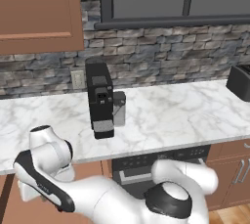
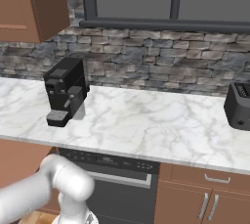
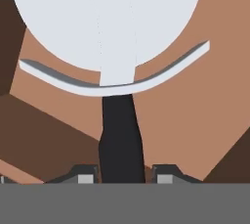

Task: Take the pizza cutter from the drawer on the left and place it on the dining counter for cutting.

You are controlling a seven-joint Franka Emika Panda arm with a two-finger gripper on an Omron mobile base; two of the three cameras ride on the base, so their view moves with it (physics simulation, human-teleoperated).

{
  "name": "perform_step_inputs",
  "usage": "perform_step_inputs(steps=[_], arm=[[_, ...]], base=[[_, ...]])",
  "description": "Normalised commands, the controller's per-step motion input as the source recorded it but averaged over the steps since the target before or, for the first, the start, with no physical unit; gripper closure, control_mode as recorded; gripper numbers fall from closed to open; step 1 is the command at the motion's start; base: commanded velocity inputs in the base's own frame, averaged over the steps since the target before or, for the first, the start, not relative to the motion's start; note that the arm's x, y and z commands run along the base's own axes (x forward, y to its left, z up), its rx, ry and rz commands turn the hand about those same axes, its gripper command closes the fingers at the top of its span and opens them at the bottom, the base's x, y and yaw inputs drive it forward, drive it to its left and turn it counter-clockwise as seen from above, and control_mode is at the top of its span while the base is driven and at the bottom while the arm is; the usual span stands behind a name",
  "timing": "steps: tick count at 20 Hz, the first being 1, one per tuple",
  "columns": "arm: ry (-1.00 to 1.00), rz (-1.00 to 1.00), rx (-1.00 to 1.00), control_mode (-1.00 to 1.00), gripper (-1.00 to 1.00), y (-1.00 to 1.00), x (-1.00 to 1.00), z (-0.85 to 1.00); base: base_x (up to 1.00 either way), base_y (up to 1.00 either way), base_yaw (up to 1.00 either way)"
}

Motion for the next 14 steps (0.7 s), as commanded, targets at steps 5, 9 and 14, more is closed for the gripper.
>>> perform_step_inputs(steps=[5,9,14], arm=[[-0.05,-0.08,0.00,-1.00,1.00,-0.65,-0.36,0.97],[-0.03,-0.09,0.00,-1.00,1.00,-0.82,-0.22,0.92],[-0.09,-0.05,0.00,-1.00,1.00,-1.00,-0.07,0.37]], base=[[0.00,0.00,0.00],[0.00,0.00,0.00],[0.00,0.00,0.00]])
